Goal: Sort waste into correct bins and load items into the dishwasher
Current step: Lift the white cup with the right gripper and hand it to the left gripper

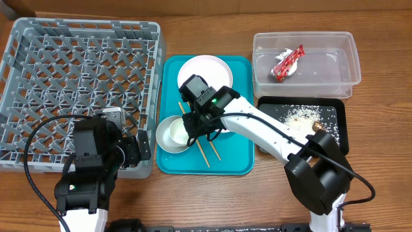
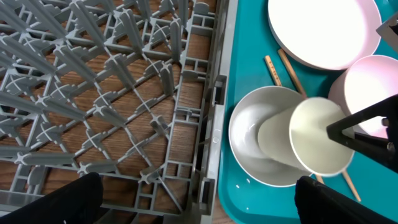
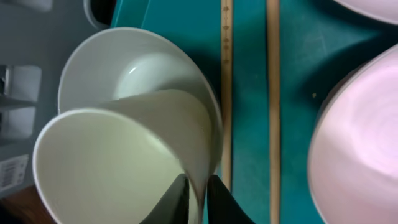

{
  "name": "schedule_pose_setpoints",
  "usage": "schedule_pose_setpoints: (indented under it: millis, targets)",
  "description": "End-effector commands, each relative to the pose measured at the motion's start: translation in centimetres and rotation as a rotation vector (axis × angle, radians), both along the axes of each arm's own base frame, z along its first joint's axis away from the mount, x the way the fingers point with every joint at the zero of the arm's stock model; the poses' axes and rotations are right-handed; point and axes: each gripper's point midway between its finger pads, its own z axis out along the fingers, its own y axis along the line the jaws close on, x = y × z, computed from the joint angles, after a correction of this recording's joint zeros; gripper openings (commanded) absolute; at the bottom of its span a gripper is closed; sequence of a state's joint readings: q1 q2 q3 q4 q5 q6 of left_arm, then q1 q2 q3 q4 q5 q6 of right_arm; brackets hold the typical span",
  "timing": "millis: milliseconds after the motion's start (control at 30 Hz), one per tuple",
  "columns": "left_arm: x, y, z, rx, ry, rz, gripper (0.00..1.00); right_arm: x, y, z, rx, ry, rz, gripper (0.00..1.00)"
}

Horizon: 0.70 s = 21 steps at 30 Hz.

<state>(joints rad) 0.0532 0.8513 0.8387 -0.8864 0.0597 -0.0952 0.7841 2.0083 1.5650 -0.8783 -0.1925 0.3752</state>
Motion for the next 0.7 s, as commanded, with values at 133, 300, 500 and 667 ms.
schedule_pose_setpoints:
  millis: [133,300,500,667]
  targets:
    - [0.4,-0.1,1.1,-0.004,-0.032,-0.008,1.0,0.8,-0.2,0.7,0.002,-0.018,-0.035,0.04]
    - [0.5,-0.1,1.2,-0.005,-0.036,-0.008,1.0,3.5,-1.3,6.3,0.071,-0.092,-0.09,0.04]
    - [1.0,-1.8,1.8,-0.081,-0.071,-0.075,1.0,7.0,-5.1,15.3,0.201,-0.205,-0.197,0.04]
    - [2.2,-5.9,4.1,-0.256,-0.166,-0.249,0.99,7.2,-7.8,17.4,0.356,-0.087,-0.23,0.04]
